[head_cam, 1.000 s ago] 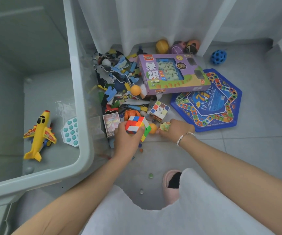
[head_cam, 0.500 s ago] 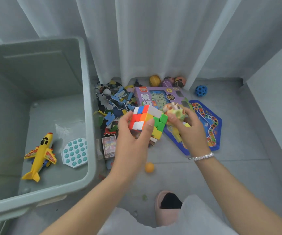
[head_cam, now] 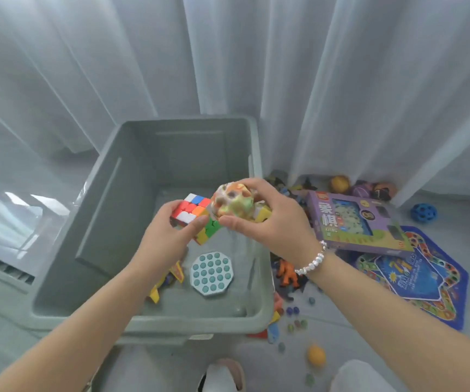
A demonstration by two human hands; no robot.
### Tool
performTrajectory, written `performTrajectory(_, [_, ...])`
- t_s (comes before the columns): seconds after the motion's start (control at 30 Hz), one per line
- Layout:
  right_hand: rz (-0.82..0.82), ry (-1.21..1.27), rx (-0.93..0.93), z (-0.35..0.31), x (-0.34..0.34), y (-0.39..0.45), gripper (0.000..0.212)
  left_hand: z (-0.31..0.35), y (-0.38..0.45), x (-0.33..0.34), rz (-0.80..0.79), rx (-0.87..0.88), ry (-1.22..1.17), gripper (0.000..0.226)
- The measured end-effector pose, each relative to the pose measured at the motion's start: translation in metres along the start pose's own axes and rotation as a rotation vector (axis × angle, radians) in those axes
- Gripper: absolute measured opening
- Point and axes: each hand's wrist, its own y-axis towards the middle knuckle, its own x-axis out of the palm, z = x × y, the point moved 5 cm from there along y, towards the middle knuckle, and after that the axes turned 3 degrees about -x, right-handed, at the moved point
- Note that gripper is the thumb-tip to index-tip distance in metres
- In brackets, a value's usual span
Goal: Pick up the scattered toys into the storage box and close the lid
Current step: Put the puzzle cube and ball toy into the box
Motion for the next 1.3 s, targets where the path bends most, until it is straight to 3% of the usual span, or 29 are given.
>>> performTrajectory(0.1, [-0.175, -0.270, -0.015, -0.004, 0.046, 0.012, 0.058, -0.039, 0.025, -0.010, -0.094, -0.105, 0.081, 0.045])
performTrajectory(0.2, [-0.381, -0.532, 0.078, 0.015, 0.093, 0.021, 0.061, -0.081, 0.049, -0.012, -0.175, -0.252, 0.219, 0.057])
performTrajectory(0.4, [-0.729, -0.727, 0.284, 0.058, 0.148, 0.022, 0.058, -0.135, 0.063, 0.006, -0.359, -0.458, 0.488, 0.066])
performTrajectory(0.57, [-0.737, -0.772, 0.277, 0.065, 0.155, 0.021, 0.050, -0.147, 0.070, 0.010, -0.364, -0.406, 0.582, 0.068])
performTrajectory(0.77, [-0.681, -0.692, 0.328, 0.067, 0.151, 0.028, 0.048, -0.139, 0.082, 0.001, -0.202, -0.321, 0.380, 0.054])
performTrajectory(1.0, [-0.996, -0.613, 0.329, 0.061, 0.170, 0.014, 0.050, -0.125, 0.076, 0.008, -0.290, -0.150, 0.617, 0.037])
performTrajectory(1.13, [-0.908, -0.613, 0.306, 0.061, 0.169, 0.020, 0.045, -0.120, 0.073, 0.011, -0.321, -0.118, 0.612, 0.036])
performTrajectory(1.3, [-0.646, -0.413, 0.356, 0.061, 0.156, 0.032, 0.026, -0.113, 0.069, 0.010, -0.324, -0.096, 0.569, 0.031])
